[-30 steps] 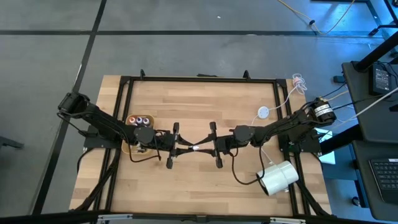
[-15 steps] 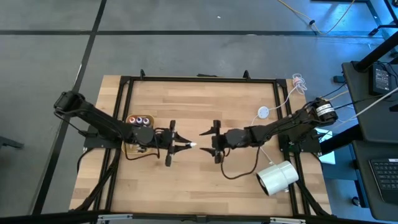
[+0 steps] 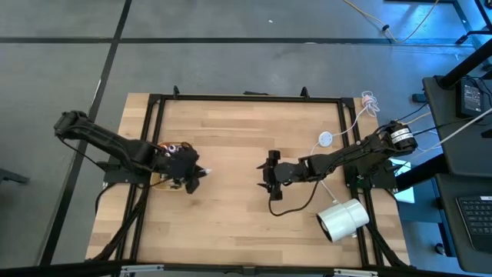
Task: Pick & Place food coloring
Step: Put the small red food coloring bottle into the yellow bin
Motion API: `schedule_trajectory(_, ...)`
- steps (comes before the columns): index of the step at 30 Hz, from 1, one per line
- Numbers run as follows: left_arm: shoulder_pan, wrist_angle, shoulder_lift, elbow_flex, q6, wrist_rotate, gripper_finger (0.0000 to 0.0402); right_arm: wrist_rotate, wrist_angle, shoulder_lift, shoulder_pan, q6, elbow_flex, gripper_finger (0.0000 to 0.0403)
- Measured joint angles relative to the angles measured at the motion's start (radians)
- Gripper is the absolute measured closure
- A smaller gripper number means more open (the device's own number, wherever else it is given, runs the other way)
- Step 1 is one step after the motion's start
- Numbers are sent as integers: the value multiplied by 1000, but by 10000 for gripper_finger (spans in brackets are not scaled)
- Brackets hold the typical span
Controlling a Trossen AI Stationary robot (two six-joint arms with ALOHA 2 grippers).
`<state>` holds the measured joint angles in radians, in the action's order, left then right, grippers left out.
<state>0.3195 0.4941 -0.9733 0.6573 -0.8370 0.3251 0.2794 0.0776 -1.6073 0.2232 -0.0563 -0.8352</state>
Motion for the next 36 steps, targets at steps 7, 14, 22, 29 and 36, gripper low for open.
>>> schedule_trajectory(7,30,532,-11,140,-393,-143,330,-1,-6,0,-19,2,-1,114)
schedule_trajectory(14,103,777,-85,147,-693,-300,330,-1,-13,0,-27,-1,-1,114)
schedule_trajectory(22,117,802,-207,146,-767,-294,329,-3,-13,0,-27,-2,-1,114)
schedule_trajectory(29,117,803,-313,146,-805,-270,325,-3,-13,0,-27,0,-1,114)
schedule_trajectory(36,117,794,-397,146,-825,-224,323,-3,-13,0,-27,0,-1,114)
